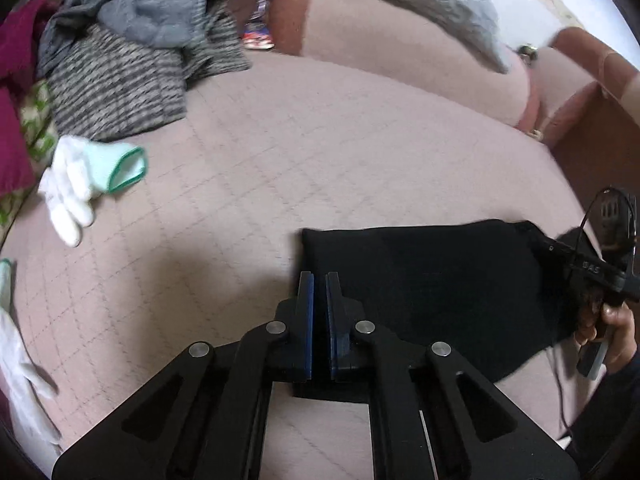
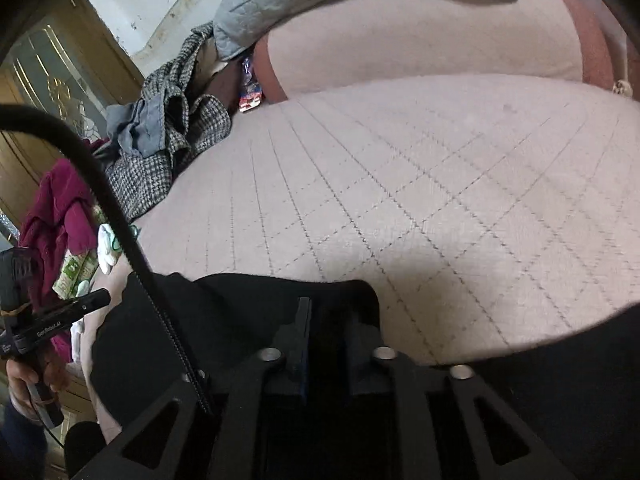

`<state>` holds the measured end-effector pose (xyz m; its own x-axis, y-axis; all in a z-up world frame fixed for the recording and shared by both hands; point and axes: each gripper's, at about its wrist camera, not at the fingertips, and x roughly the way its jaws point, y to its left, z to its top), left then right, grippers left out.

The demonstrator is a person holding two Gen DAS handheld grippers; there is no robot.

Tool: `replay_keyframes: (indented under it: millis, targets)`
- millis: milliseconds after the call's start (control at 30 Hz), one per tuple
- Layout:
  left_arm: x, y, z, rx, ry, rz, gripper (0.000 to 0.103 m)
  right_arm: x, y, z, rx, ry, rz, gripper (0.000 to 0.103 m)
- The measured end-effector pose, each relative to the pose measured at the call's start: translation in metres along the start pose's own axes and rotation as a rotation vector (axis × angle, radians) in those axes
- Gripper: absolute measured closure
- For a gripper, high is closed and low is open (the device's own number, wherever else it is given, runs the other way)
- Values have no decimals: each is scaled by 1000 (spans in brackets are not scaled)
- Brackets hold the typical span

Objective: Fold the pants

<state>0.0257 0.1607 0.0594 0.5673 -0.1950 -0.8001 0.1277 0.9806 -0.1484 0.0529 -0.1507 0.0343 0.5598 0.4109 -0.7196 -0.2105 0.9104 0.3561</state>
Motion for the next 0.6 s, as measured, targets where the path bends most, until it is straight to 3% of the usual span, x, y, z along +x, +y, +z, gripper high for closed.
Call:
replay_keyframes:
  millis: [133, 367, 467, 500, 533, 600]
  targets:
    - [-20, -37, -2, 85, -41, -38, 98, -49, -6, -10, 1, -49, 4, 57]
    - [-21, -109, -5, 118, 7, -254, 98, -146, -69, -65, 163, -121, -120, 57]
    - [-16, -147, -11, 106, 55, -401, 76, -164, -97, -80, 231, -141, -185, 57]
    - [-13, -160, -13, 97, 72, -455, 57, -169, -111, -85, 281, -144, -187, 57]
    - [-11, -172, -16, 94, 84, -490, 49, -172, -122, -87, 318, -146, -180, 57]
    - [-4, -196, -21, 88, 104, -524, 49, -170, -144, -88, 393, -157, -175, 57]
